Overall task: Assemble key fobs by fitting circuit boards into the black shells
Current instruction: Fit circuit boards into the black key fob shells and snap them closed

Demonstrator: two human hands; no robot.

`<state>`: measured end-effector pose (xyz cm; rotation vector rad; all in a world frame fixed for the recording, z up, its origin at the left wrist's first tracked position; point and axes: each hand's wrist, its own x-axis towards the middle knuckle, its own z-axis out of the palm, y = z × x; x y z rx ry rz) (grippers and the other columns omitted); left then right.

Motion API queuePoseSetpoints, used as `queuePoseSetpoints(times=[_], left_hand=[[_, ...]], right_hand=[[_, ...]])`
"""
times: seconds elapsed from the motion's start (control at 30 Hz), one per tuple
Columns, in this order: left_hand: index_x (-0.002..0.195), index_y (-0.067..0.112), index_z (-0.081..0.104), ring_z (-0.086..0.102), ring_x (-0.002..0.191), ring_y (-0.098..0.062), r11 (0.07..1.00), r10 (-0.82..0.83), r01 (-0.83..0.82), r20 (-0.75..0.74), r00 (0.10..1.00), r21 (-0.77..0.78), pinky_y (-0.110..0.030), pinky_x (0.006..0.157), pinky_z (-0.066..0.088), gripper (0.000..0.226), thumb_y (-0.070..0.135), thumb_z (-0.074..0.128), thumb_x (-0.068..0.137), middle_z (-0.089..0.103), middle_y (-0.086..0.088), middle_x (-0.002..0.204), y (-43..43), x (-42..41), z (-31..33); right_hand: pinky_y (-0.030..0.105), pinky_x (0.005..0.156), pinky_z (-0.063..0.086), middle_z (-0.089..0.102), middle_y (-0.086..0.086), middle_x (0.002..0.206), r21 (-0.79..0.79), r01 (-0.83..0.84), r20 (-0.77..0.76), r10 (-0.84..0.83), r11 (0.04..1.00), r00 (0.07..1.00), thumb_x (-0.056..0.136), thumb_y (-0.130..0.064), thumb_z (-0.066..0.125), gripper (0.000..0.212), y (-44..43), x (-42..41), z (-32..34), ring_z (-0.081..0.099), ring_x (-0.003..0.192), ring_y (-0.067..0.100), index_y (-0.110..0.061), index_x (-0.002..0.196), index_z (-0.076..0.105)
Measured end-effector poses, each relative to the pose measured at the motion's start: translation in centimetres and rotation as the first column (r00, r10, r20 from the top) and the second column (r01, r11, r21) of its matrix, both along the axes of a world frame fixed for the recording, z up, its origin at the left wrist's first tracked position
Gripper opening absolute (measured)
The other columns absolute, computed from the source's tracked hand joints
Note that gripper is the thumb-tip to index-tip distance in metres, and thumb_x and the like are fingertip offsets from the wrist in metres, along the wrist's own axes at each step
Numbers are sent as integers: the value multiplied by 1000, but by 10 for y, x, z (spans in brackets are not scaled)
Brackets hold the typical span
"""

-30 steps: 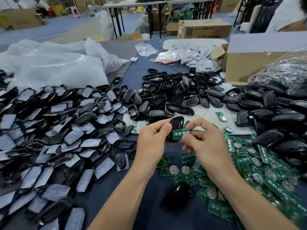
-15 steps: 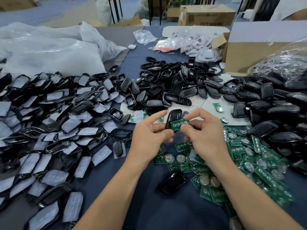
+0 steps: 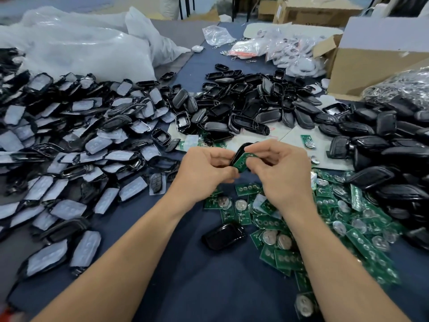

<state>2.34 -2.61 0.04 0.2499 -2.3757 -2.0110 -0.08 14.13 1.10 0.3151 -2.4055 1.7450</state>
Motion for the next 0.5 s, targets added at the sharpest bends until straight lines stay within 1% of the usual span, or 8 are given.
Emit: queuePoseSetpoints(times=[0.07,0.1,0.17,0.2,0.3,0.4,0.43,0.5], left_hand=[[107,13,81,78,85,-30,1000,-10,10,-15,1000,-13,-37,77,65,33,-4,83,78,80,-10,94,1,3,3],[101,20,82,78,83,-28,1000,-8,8,-21,1000,-5,-36,76,65,33,-5,82,78,81,-9,92,1,4,5],[88,31,84,78,78,-19,1000,-15,15,-37,999,12,-28,71,63,40,-7,81,79,81,-6,87,2,7,8],[85,33,84,77,77,-17,1000,-15,15,-39,999,19,-25,69,62,42,-9,80,79,81,-6,86,3,8,9],[87,27,81,78,75,-18,999,8,-7,-29,1000,40,-24,67,61,38,-9,81,78,80,-8,84,4,8,8],[97,17,78,78,74,-22,998,18,-17,-15,1000,55,-25,68,61,33,-9,82,77,80,-9,83,3,7,7],[97,16,78,78,74,-23,998,18,-17,-15,1000,59,-26,68,61,32,-8,83,76,80,-9,83,3,7,6],[91,22,78,78,73,-24,997,32,-31,-19,999,70,-25,66,60,36,-9,83,75,80,-8,82,3,6,7]], right_hand=[[11,71,54,75,-24,78,-13,-3,-7,3,1000,1000,81,-6,82,34,-1,2,-1,72,75,-3,-40,82,76],[10,72,54,75,-25,80,-23,-3,-11,3,1000,1000,82,-7,82,34,-2,3,-1,72,76,-4,-40,83,76],[10,72,54,74,-26,81,-43,-2,-18,1,999,1000,83,-8,82,32,-4,4,-2,72,77,-4,-40,84,76],[10,72,54,74,-26,81,-53,-1,-21,0,999,1000,83,-8,82,31,-4,5,-2,71,77,-4,-39,85,76],[16,72,58,75,-22,80,-79,4,-13,-5,997,1000,84,-7,81,27,-4,4,-4,72,76,0,-34,85,77],[21,71,59,76,-18,79,-98,1,-6,-1,995,1000,84,-6,80,26,-3,2,-6,72,75,4,-31,86,78],[21,71,60,76,-17,79,-106,-1,-8,0,994,1000,84,-5,79,27,-3,1,-6,72,74,5,-31,85,77],[24,71,60,76,-16,79,-109,1,-15,-2,994,1000,84,-4,78,27,-3,-2,-6,72,74,6,-31,86,77]])
